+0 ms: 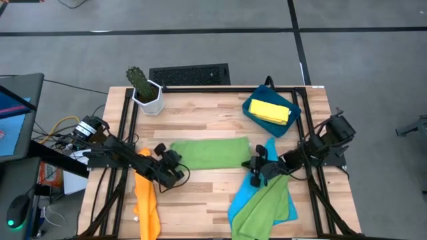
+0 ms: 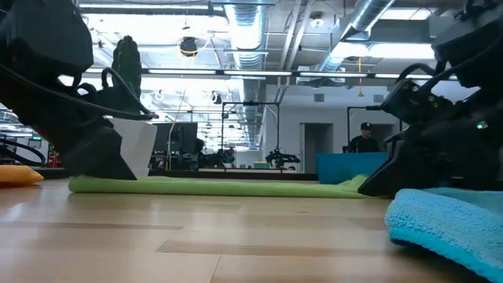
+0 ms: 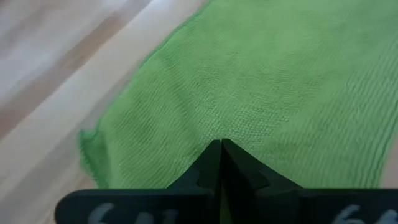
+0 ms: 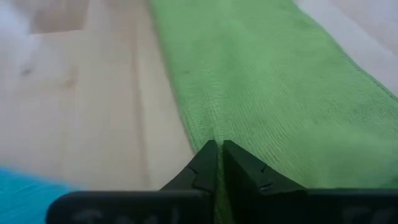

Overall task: Fold microfiber towels
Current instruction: Fold the left green microfiber cloth

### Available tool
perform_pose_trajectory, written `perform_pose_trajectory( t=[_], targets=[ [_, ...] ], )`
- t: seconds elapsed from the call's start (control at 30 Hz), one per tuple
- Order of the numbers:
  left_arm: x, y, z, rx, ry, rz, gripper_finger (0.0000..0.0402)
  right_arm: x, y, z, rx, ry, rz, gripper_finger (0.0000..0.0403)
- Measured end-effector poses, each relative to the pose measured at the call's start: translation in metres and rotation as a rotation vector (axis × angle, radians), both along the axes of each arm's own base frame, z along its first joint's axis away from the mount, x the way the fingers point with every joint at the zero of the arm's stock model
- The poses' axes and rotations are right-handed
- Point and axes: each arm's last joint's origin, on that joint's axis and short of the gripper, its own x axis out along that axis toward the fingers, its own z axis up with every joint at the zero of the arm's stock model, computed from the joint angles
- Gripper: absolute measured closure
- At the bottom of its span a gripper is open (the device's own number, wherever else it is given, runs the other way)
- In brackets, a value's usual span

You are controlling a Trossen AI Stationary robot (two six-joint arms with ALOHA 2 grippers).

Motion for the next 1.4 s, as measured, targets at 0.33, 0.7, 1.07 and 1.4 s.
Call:
perform_pose_trajectory(
  t=[0.33, 0.7, 1.07, 1.4],
  targets=[
    [-0.004, 0.015, 0.029, -0.028, 0.018, -0.022, 0.0396, 0.014, 0.006, 0.03, -0.033, -0.206, 0.106, 0.0363],
    [0.002, 0.009, 0.082, -0.031, -0.376, -0.042, 0.0396, 0.055, -0.017, 0.033, -0.053, -0.454, 0.247, 0.0384],
    [0.002, -0.024, 0.059, 0.025, -0.388, -0.107, 0.04, 0.103, -0.013, -0.014, -0.026, -0.43, 0.292, 0.0378],
    [-0.005, -0.034, 0.0, 0.015, -0.285, -0.03, 0.0401, 0.097, -0.018, -0.034, 0.056, -0.37, 0.24, 0.0376]
  ],
)
